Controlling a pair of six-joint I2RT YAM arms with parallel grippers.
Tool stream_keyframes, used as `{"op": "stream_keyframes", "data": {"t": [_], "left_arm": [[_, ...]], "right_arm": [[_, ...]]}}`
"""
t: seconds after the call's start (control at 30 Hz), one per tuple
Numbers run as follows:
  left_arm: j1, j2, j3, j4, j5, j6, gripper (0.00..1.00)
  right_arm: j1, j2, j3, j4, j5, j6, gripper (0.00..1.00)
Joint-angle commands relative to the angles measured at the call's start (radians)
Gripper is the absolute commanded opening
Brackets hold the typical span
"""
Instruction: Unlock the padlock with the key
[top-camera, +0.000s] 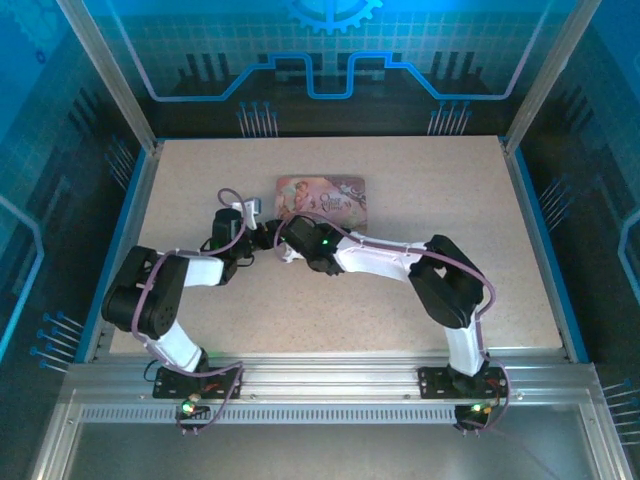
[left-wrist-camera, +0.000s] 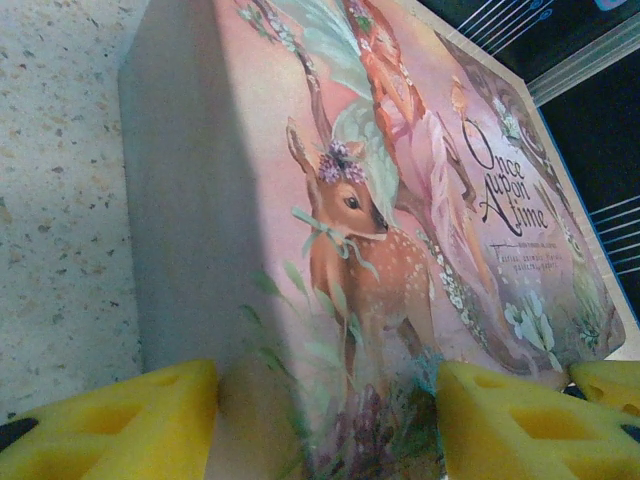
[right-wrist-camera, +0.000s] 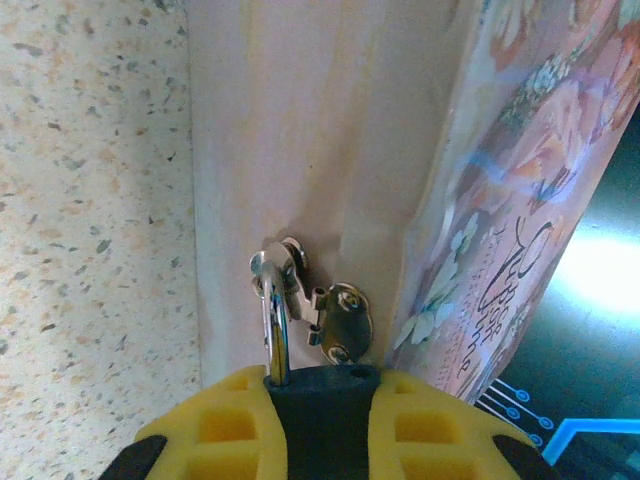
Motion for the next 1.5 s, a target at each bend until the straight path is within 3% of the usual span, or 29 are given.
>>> {"op": "stream_keyframes", "data": {"t": [0.0, 0.37, 0.57, 0.63, 0.77, 1.0, 1.3, 1.47], "left_arm": [[-0.015, 0.043, -0.002, -0.036, 0.085, 0.031, 0.59], [-0.014, 0.058, -0.014, 0.042, 0.137, -0.014, 0.58], [-0.015, 0.058, -0.017, 0.067, 0.148, -0.031, 0.58], [-0.015, 0.060, -0.020, 0.068, 0.148, -0.029, 0.58], [-0.015, 0.063, -0.025, 0.067, 0.147, -0.025, 0.58], [-0.015, 0.079, -0.022, 0.086, 0.151, -0.032, 0.58], [-0.015, 0.067, -0.043, 0.102, 0.156, -0.041, 0.57], [-0.015, 0.025, -0.073, 0.097, 0.145, -0.044, 0.58]], "right_arm": [[0.009, 0.048, 0.035, 0.124, -0.074, -0.040, 0.00], [0.019, -0.044, -0.210, 0.552, -0.306, 0.047, 0.00], [0.021, -0.028, -0.223, 0.660, -0.374, 0.152, 0.00], [0.014, -0.026, -0.189, 0.594, -0.475, 0.231, 0.00], [-0.024, -0.004, -0.011, 0.225, -0.814, 0.414, 0.00], [-0.105, 0.038, 0.128, -0.076, -1.115, 0.581, 0.00], [-0.117, 0.117, 0.154, -0.080, -0.996, 0.702, 0.00], [-0.097, 0.117, 0.127, -0.080, -0.857, 0.716, 0.00]]}}
